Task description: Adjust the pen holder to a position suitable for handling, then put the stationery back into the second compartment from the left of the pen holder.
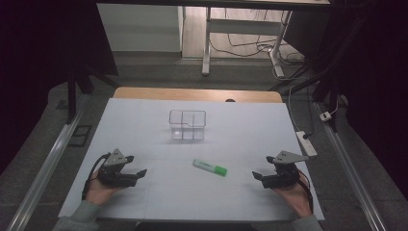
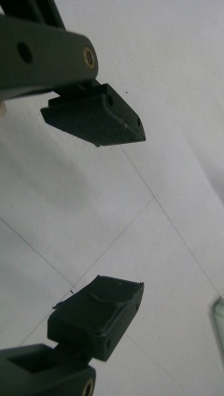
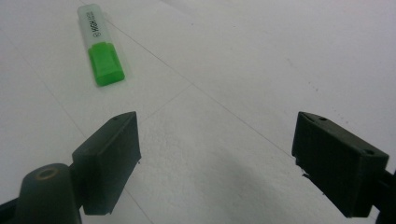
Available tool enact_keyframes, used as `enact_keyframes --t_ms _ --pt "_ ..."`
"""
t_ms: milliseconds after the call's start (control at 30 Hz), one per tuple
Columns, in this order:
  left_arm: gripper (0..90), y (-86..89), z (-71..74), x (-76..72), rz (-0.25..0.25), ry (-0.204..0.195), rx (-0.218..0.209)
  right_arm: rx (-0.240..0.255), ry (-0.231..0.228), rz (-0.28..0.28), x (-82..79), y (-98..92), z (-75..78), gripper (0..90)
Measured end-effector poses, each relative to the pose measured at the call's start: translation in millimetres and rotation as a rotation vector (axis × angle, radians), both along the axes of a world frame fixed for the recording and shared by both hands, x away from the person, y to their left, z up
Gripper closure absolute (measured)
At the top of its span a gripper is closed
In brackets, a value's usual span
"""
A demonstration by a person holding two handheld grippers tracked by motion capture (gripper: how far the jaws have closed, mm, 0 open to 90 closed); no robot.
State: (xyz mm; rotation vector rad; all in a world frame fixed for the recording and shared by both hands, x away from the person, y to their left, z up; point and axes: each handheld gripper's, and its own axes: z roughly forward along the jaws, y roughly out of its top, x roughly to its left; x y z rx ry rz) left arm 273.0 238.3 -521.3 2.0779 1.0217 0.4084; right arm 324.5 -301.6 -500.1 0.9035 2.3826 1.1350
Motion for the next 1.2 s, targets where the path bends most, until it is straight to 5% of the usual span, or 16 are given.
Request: enact_keyframes --t_ms 767,1200 --pt "23.8 2.2 3.2 -1.6 -0.006 -0.004 -0.011 -0.012 -0.002 0.023 -0.2 3.5 3.4 17.2" --pt "23.4 2.1 4.3 -1.9 -0.011 -0.003 -0.011 -0.017 0.019 0.071 6.0 24.4 18.3 20.3"
